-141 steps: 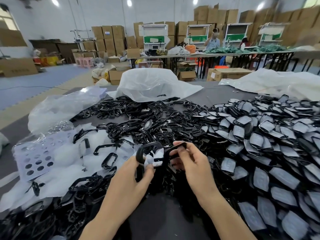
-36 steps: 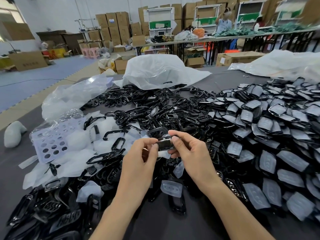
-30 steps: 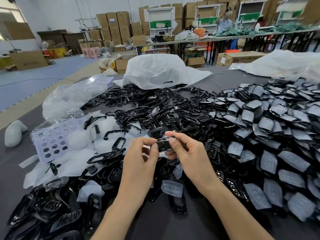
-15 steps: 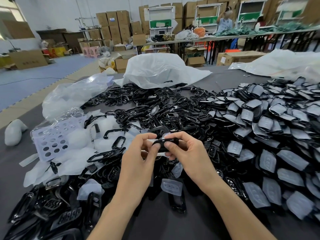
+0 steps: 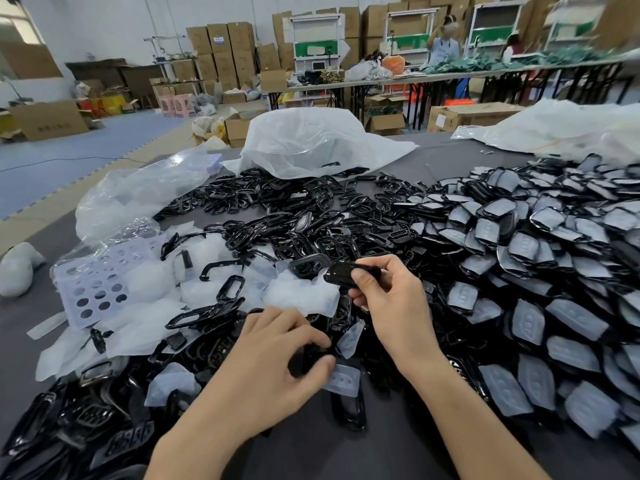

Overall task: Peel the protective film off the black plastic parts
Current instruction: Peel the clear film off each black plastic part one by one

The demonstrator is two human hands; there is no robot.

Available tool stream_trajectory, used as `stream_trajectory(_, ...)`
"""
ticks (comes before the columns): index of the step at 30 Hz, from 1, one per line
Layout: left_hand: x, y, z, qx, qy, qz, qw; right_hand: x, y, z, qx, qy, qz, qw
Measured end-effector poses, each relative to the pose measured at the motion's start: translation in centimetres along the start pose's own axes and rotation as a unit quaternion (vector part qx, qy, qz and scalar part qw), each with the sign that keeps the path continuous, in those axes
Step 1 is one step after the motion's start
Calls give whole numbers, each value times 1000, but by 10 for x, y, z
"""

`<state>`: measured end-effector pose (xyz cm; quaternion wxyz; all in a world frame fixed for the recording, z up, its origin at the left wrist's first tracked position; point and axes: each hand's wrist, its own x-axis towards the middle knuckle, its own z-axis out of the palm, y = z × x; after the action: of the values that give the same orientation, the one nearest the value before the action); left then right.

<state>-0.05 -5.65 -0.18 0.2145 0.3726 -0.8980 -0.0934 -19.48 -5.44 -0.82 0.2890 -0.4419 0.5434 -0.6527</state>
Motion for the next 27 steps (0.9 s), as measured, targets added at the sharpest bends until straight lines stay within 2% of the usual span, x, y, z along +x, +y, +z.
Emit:
stream_trajectory(2,-1,2,0,5,-10,2,1000,0,-1,0,4,5,1,1000)
stream_trajectory(8,-2,-11,-16,-15,39,-43,998,-2,-3,-1,6,9,1,1000)
stream_trajectory(13,-7,-24,-14,2,-21,-65,998,-2,-2,0,-6,6,-1,1000)
stream_trajectory(18,-3,-26,-11,3,12,-69,998,-2,-3,0,-12,7,-1,1000)
stream_trajectory(20,-1,-21,-11,-58,60,-85,993,-3,-3,0,-9,6,2,1000)
stream_trajectory(23,3,-10,-11,-226,139,-132,955,-3,-6,1,28,-2,18,999)
stream_trajectory(27,8,1,-9,-350,171,-158,907,-5,-12,5,111,-29,47,992)
